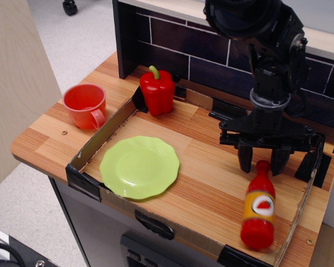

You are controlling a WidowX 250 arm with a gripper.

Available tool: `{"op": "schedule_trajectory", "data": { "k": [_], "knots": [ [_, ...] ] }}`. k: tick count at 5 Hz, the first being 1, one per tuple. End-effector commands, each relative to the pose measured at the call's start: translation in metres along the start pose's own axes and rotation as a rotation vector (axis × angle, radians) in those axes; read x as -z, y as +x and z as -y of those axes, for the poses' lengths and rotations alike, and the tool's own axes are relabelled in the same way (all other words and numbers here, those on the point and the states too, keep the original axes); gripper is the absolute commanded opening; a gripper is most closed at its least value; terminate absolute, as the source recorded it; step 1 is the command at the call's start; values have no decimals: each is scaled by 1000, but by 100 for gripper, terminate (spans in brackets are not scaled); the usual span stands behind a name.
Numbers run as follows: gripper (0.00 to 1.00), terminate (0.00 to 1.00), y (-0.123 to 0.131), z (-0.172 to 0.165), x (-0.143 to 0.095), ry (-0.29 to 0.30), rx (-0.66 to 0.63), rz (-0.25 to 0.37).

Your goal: Topple hot sauce bottle

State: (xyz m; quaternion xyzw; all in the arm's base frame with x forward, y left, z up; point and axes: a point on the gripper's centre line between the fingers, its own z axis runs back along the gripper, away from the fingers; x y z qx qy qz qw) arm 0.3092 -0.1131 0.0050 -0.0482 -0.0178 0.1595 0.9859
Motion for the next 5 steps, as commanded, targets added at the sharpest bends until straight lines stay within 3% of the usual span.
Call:
{"op": "schedule_trajectory", "data": {
  "k": [1, 3, 4, 5],
  "knots": [
    [100, 0, 9, 1, -26, -24, 33, 47],
    [100, 0, 9, 2, -69, -89, 70, 75],
    [100, 0, 9, 2, -69, -89, 70, 75],
    [100, 100, 9, 2, -69, -89, 70, 75]
  ]
}}
